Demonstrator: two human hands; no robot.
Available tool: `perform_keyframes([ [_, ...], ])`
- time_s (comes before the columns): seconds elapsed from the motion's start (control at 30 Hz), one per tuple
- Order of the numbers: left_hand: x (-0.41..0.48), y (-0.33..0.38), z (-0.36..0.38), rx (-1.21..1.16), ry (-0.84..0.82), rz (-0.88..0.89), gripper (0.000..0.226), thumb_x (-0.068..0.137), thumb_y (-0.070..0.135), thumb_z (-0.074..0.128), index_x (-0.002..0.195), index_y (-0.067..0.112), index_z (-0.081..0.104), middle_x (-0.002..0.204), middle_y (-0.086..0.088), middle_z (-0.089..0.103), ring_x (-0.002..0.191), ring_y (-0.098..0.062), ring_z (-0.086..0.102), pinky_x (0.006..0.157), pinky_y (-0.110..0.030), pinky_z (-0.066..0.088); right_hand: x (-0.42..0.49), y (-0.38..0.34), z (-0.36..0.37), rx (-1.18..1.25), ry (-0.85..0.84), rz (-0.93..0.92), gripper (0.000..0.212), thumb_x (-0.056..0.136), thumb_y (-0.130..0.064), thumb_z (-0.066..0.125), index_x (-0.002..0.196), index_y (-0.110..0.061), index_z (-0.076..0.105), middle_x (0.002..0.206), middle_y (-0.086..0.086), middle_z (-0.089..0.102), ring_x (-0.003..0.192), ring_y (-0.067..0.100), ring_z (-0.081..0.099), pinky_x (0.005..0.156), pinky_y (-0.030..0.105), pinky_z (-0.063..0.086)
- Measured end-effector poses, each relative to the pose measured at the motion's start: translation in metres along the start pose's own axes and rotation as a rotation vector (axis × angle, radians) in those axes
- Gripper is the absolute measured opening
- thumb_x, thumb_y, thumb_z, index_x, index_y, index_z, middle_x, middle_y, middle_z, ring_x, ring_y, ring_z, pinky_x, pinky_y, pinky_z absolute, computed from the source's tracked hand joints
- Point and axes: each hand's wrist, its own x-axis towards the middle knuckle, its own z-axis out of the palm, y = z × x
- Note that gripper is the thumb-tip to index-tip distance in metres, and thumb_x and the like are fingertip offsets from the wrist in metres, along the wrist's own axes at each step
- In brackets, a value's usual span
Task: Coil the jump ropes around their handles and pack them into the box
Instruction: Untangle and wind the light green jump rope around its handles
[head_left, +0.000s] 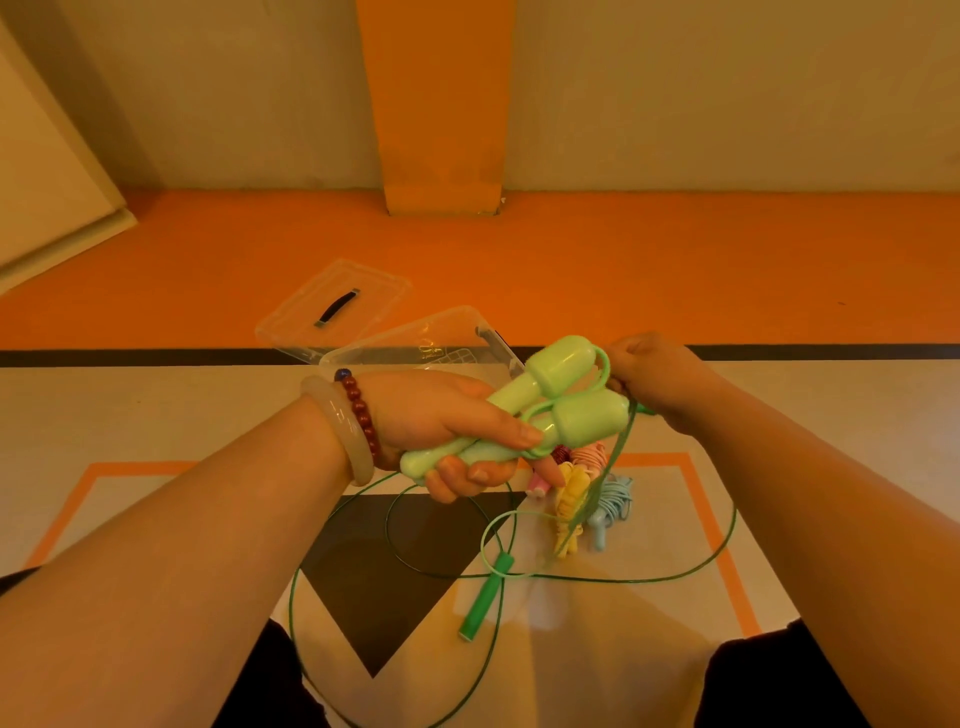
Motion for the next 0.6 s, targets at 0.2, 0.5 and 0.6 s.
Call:
perform_keyframes([
  [0.2, 0.011, 0.011, 0.026, 0.245, 0.084, -0.142, 0.039, 0.093, 0.028, 0.055, 0.121, 0.000, 0.056, 0.054, 0.006, 0.046, 0.040, -0.003, 0.039, 0.039, -0.016, 0.034, 0.001, -0.010, -0.001, -0.038, 0.083, 0.066, 0.058, 0.086, -0.050, 0.062, 0.049, -0.014, 0.035, 0.042, -0.002, 0.036, 0.046, 0.016, 0.031, 0.054, 0.029, 0.027],
  [0.5, 0.036, -0.003, 0.043, 0.679, 0.371, -0.372, 0.028, 0.096, 0.038, 0.052, 0.088, 0.012, 0.060, 0.056, 0.001, 0.049, 0.041, -0.010, 0.041, 0.042, -0.018, 0.037, -0.008, -0.053, 0.014, -0.276, 0.073, -0.094, 0.057, 0.088, -0.050, 0.060, 0.050, -0.009, 0.050, 0.042, 0.000, 0.039, 0.030, 0.007, 0.034, 0.036, 0.017, 0.025],
  [0.6, 0.030, -0.004, 0.028, 0.578, 0.578, -0.331, 0.030, 0.097, 0.040, 0.050, 0.091, 0.011, 0.056, 0.062, -0.001, 0.050, 0.046, -0.011, 0.041, 0.042, -0.017, 0.036, -0.012, -0.064, 0.013, -0.298, 0.060, -0.180, 0.053, 0.085, -0.048, 0.066, 0.060, -0.001, 0.062, 0.048, 0.003, 0.041, 0.037, 0.008, 0.031, 0.039, 0.022, 0.024],
])
